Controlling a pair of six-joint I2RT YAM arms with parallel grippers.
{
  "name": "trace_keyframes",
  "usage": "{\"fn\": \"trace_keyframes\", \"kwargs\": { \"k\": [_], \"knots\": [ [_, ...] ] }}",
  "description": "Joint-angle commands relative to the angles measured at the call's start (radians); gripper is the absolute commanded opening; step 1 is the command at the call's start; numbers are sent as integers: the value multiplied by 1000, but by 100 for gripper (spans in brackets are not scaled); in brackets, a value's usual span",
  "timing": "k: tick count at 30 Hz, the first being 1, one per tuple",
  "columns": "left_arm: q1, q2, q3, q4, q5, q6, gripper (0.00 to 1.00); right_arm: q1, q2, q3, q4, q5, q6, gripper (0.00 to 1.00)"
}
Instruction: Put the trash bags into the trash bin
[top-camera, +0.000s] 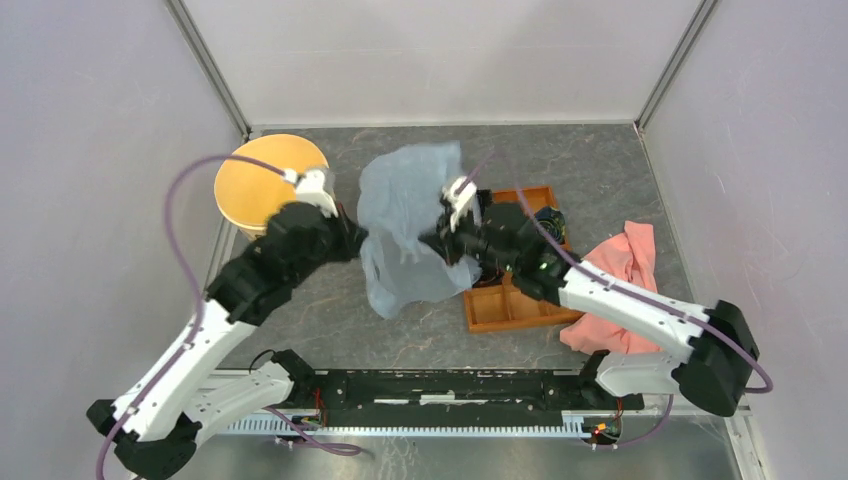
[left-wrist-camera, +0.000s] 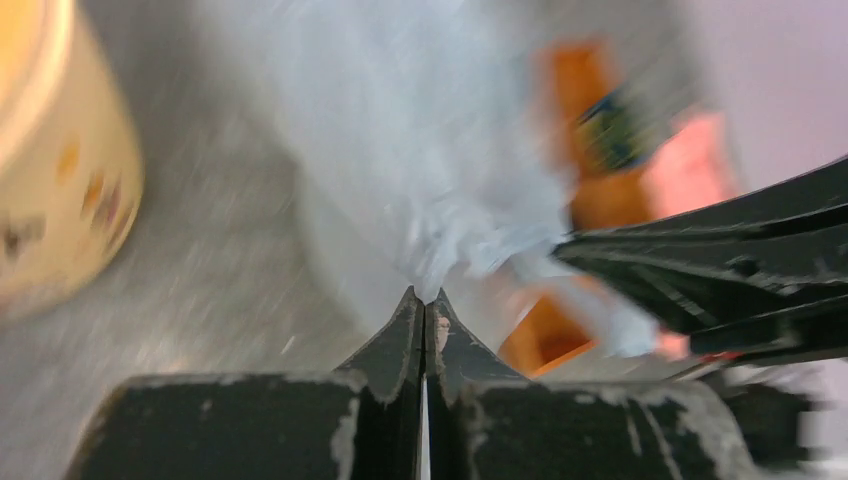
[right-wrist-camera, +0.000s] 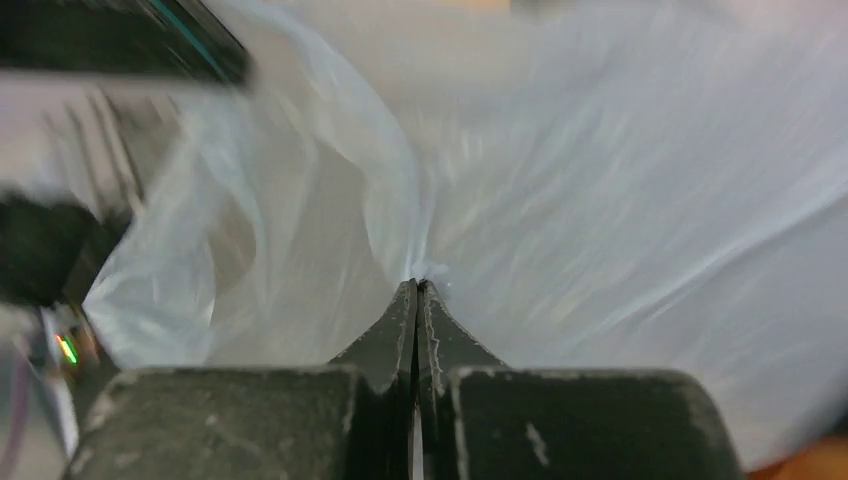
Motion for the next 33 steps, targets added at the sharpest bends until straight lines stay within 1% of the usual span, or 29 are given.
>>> {"fn": "trace_keyframes", "kwargs": {
  "k": [1, 3, 4, 5, 7, 8, 10, 12, 14, 16, 19, 20, 22, 25, 28, 31, 33],
  "knots": [
    [3, 21, 283, 144, 76, 62, 2, 6, -127, 225, 144, -27, -57, 1],
    [3, 11, 269, 166, 70, 52, 2, 6, -174, 150, 198, -8, -39, 1],
    [3, -4, 233, 165, 35, 42, 2, 7, -189, 90, 227, 16, -26, 1],
    [2, -16, 179, 146, -13, 20, 2, 6, -191, 37, 240, 43, -12, 1],
    [3, -24, 61, 55, -118, -49, 2, 5, -164, -60, 210, 59, 41, 1],
    [3, -23, -21, 20, -129, -71, 2, 6, -137, -120, 209, 38, 80, 1],
    [4, -40, -137, -6, -85, -86, 2, 6, -94, -202, 216, -21, 119, 1],
    [3, -96, -201, 1, -41, -99, 2, 6, -78, -220, 200, -19, 127, 1],
    [3, -156, -184, 49, 26, -69, 2, 6, -89, -149, 148, 25, 74, 1],
    [3, -174, -103, 98, 61, -25, 2, 5, -99, -25, 74, 68, -6, 1],
    [3, -111, 64, 98, 85, 50, 2, 6, -101, 158, -18, 88, -79, 1],
    [3, -81, 117, 75, 77, 58, 2, 5, -110, 183, -23, 82, -80, 0],
    [3, -21, 178, 25, 48, 47, 2, 6, -129, 181, 17, 65, -51, 1],
    [3, 33, 159, -11, 50, 27, 2, 6, -155, 107, 103, 90, 6, 1],
    [3, 25, 94, -7, 45, -21, 3, 4, -163, 92, 110, 175, 29, 0],
    [3, 0, 54, 4, 69, -55, 7, 5, -167, 94, 132, 223, 15, 0],
    [3, -13, 36, 1, 81, -65, 13, 4, -164, 99, 150, 234, 8, 0]
  ]
}}
